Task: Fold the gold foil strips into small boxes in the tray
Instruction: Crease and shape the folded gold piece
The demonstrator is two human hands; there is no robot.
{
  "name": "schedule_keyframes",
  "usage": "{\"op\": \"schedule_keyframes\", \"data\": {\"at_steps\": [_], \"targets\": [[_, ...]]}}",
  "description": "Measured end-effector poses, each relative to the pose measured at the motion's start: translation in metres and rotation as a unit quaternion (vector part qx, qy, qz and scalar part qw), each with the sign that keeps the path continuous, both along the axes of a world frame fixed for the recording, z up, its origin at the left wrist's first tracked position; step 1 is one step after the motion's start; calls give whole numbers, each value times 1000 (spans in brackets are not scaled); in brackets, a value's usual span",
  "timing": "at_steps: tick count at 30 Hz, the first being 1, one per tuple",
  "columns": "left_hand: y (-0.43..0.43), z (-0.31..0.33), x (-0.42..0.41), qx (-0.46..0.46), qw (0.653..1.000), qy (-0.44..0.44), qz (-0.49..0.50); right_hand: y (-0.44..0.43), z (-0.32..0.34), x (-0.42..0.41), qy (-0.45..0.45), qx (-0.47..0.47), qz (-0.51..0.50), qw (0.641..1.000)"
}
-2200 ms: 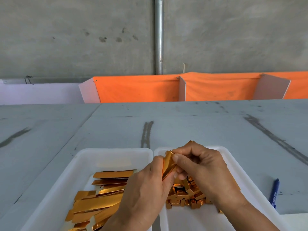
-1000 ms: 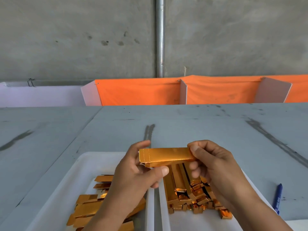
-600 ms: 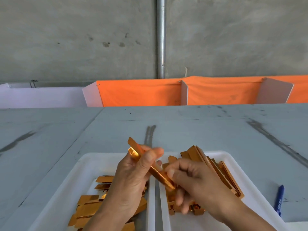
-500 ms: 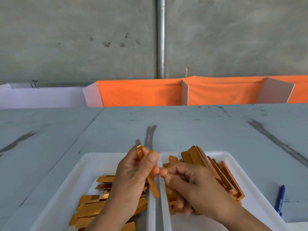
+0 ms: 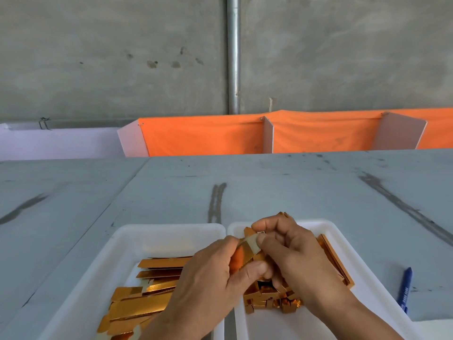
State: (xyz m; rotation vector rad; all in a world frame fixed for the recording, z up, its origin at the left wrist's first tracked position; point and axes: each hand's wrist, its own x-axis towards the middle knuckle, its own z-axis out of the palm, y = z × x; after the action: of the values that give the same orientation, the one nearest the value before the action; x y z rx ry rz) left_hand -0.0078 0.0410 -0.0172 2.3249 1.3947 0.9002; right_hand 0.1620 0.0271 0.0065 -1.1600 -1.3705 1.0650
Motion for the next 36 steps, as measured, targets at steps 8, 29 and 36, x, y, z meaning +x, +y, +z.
{"op": "schedule_keyframes", "data": {"at_steps": [8,29,36], "targets": [[1,2,-1,-13,1000,8,-12,3,1,4,-8,7,-35,999],[5,1,7,18,991,88,97,4,-7,-5,-155,97,-82,980],[3,0,12,43,991,106,69,4,-6,-5,-189,60,-62,978]]}}
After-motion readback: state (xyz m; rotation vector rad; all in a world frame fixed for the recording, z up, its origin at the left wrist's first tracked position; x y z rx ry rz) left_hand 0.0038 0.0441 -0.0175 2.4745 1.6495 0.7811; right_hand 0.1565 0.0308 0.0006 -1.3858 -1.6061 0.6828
